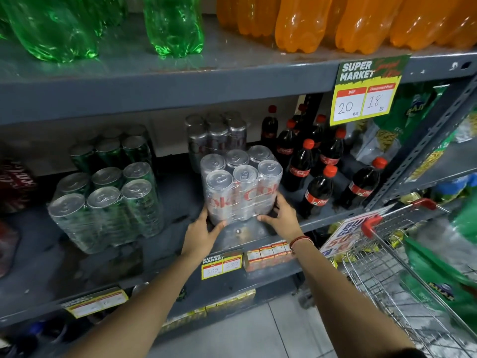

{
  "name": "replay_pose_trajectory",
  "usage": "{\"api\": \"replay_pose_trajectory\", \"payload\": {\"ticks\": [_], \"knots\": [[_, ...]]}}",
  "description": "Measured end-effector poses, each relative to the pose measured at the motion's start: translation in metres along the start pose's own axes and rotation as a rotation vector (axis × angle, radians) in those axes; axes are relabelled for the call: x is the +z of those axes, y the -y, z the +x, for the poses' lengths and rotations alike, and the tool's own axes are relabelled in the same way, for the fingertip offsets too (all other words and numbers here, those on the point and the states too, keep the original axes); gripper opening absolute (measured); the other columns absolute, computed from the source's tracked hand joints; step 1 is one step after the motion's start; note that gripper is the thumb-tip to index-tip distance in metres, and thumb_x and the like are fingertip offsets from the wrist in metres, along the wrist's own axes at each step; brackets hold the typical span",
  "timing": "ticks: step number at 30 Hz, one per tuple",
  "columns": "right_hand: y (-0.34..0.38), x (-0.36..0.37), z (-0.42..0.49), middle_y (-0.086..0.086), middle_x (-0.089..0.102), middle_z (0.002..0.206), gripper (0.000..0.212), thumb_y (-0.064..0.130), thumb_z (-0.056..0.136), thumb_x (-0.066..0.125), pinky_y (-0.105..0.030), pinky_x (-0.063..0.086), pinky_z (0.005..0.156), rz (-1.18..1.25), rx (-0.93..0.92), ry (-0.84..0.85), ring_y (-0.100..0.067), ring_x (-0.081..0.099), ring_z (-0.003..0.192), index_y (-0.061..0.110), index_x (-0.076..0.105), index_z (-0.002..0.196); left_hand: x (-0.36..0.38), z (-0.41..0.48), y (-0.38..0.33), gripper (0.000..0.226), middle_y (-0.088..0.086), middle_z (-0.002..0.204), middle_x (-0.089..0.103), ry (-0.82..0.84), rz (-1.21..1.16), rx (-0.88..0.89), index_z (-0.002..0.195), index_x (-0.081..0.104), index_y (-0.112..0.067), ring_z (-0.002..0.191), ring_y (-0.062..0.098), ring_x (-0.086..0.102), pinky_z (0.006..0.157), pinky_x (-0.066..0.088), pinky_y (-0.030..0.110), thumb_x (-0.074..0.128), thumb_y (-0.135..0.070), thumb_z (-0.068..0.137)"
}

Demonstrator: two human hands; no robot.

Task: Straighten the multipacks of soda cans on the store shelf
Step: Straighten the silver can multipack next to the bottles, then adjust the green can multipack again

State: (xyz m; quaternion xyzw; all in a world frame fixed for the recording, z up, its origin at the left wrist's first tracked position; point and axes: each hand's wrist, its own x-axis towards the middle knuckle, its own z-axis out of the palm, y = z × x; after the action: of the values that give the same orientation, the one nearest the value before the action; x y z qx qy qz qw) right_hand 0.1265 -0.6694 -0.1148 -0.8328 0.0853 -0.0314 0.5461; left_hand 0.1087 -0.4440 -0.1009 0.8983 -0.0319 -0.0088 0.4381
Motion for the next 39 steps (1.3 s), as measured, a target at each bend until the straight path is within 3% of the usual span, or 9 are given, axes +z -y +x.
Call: {"api": "replay_pose_trajectory", "payload": {"ticks": [3,8,11,18,27,30,33,35,39], "knots": [[-0.002,-0.003,-0.017,-0.004,0.062,0.121,0.079,0.004,0.068,0.082,-0.037,0.045,0.106,-0.026,-0.010,-0.019,-0.019,0.058,0.114,0.015,0.043,0.135,0.002,-0.017,0.003,0.079,0.008,0.130,0.062,-0.002,-0.012,0.022,0.147,0.030,-0.019,0.119,0.029,0.058,0.093,0.047,0.037,0.070,-0.036,0.080],[0.001,-0.006,-0.049,0.005,0.060,0.111,0.072,0.003,0.072,0.079,-0.026,0.043,0.099,-0.004,-0.034,-0.051,-0.014,0.055,0.108,0.015,0.045,0.134,0.007,-0.037,0.012,0.088,0.009,0.119,0.068,-0.034,0.033,0.039,0.147,0.027,-0.025,0.099,0.030,0.065,0.079,0.050,0.036,0.075,-0.039,0.074],[0.000,-0.005,-0.059,0.005,0.060,0.110,0.073,0.004,0.072,0.080,-0.029,0.045,0.098,-0.013,-0.045,-0.075,-0.015,0.056,0.106,0.017,0.044,0.135,0.008,-0.041,0.013,0.084,0.010,0.119,0.068,-0.056,0.037,0.047,0.146,0.031,-0.023,0.106,0.030,0.063,0.084,0.050,0.036,0.075,-0.033,0.075],[-0.001,-0.003,-0.063,0.002,0.064,0.108,0.069,0.005,0.070,0.081,-0.040,0.051,0.098,-0.026,-0.037,-0.106,-0.019,0.062,0.105,0.019,0.048,0.129,0.012,-0.044,0.016,0.079,0.011,0.115,0.070,-0.136,0.037,0.059,0.142,0.038,-0.020,0.101,0.031,0.066,0.082,0.054,0.040,0.076,-0.031,0.074],[-0.001,0.000,-0.065,-0.001,0.065,0.113,0.071,0.006,0.072,0.080,-0.045,0.051,0.098,-0.059,-0.021,-0.122,-0.021,0.062,0.107,0.017,0.045,0.133,0.011,-0.045,0.019,0.076,0.012,0.105,0.072,-0.143,0.107,0.068,0.142,0.038,-0.021,0.092,0.034,0.067,0.074,0.055,0.040,0.071,-0.040,0.076],[0.003,0.011,-0.073,-0.006,0.061,0.125,0.073,0.009,0.070,0.081,-0.048,0.046,0.102,-0.085,-0.033,-0.221,-0.024,0.056,0.118,0.015,0.045,0.133,0.005,-0.045,0.014,0.076,0.011,0.112,0.070,-0.100,0.110,0.067,0.140,0.039,-0.018,0.098,0.034,0.065,0.075,0.052,0.038,0.072,-0.038,0.075],[0.017,0.039,-0.097,-0.016,0.046,0.137,0.076,0.010,0.071,0.082,-0.042,0.035,0.110,-0.048,0.021,-0.446,-0.030,0.043,0.129,0.006,0.043,0.136,-0.011,-0.050,0.012,0.074,0.009,0.125,0.064,-0.066,-0.045,0.065,0.138,0.043,-0.012,0.114,0.029,0.060,0.089,0.049,0.036,0.075,-0.032,0.075],[0.030,0.067,-0.117,-0.021,0.047,0.130,0.061,0.013,0.076,0.079,-0.047,0.037,0.107,0.029,0.047,-0.594,-0.032,0.045,0.122,0.002,0.050,0.128,-0.028,-0.052,0.022,0.065,0.008,0.131,0.060,-0.151,-0.141,0.080,0.135,0.048,-0.009,0.121,0.023,0.056,0.099,0.047,0.035,0.073,-0.028,0.079],[0.062,0.134,-0.141,-0.012,0.054,0.101,0.027,0.020,0.085,0.068,-0.047,0.046,0.085,0.063,-0.133,-0.642,-0.020,0.050,0.091,0.002,0.060,0.105,-0.079,-0.064,0.057,0.028,0.004,0.109,0.067,-0.474,-0.386,-0.028,0.112,0.063,-0.012,0.105,0.020,0.064,0.088,0.052,0.033,0.067,-0.016,0.084]]}}
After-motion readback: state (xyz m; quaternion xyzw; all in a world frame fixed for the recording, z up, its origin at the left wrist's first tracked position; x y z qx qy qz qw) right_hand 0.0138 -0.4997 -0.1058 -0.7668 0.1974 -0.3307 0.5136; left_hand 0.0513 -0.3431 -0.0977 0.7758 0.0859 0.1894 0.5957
